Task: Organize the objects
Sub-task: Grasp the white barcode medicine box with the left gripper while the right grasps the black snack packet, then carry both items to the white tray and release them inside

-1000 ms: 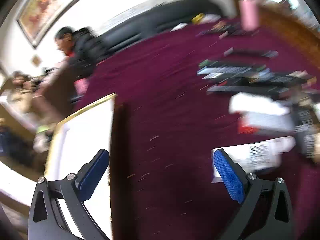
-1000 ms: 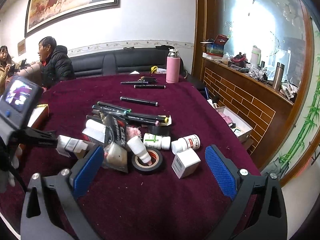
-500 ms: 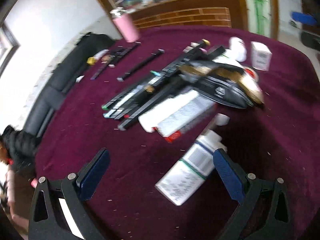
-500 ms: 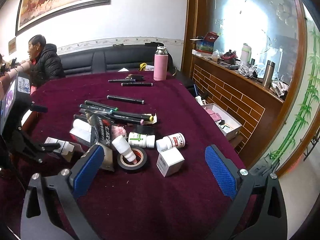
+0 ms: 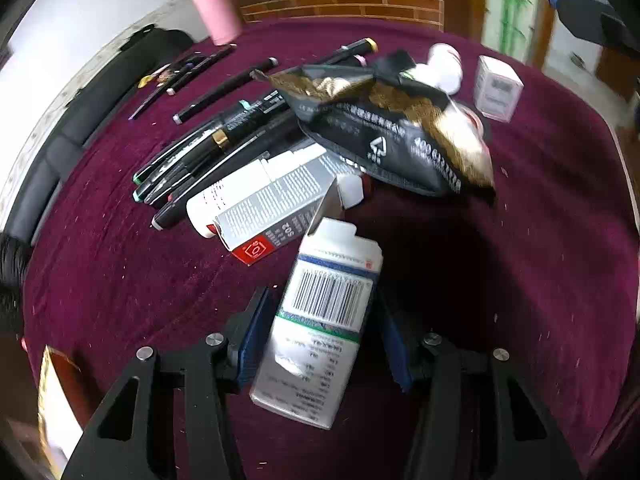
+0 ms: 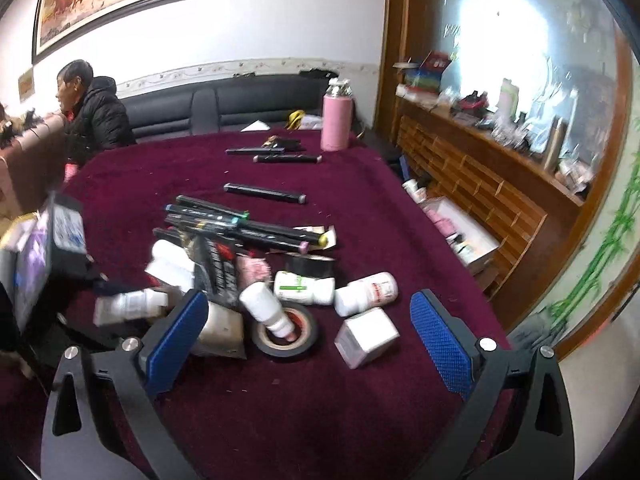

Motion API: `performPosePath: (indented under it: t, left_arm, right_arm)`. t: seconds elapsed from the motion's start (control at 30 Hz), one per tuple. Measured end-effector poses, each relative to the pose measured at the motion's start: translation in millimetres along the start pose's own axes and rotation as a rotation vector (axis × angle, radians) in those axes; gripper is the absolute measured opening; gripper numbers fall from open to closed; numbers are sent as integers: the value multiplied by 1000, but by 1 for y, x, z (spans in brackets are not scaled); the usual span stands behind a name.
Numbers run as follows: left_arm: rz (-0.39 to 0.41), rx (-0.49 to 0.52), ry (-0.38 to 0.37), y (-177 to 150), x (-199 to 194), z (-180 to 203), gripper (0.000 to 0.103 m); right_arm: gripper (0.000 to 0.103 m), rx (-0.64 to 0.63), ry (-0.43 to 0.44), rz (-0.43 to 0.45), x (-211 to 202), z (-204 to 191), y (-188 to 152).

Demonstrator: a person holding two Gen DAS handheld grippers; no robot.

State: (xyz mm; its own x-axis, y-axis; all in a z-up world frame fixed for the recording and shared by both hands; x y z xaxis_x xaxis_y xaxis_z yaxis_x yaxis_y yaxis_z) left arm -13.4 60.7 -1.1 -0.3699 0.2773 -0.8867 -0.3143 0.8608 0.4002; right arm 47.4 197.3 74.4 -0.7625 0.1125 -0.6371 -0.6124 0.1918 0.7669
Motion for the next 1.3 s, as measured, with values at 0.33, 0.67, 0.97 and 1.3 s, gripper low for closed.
performPosePath:
  t: [0.33,0.67,0.97,1.3]
  left_arm:
    - [-13,-340,44,-23,-24,-15,29]
    - [31,-483,118,-58,-59,-27,30]
    - [74,-569,131,-83,-84,-37,30]
    - [137,-629,162,-110,-139,-56,30]
  right_arm:
    - [101,-32,105,-126,39,-35,23]
    - [47,-68,-23,-294,99,-63,7]
    - [14,52,111,-304,78,-48,7]
    - [14,-17,261,-289,22,-89,23]
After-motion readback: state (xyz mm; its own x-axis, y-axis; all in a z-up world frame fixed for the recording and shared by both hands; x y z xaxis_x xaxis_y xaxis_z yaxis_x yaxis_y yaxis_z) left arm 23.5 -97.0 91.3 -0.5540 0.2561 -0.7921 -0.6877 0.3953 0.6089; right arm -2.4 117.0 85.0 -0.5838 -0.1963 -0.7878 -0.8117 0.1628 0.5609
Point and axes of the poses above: each gripper's, at about its wrist camera, not at the fingertips, and x roughly the way its jaws point, z to its right, y to its top, the point moved 1 cm from there along x, roughly the way its jaws point, and after that the axes turned 6 degrees about x, right-handed, at the moved point
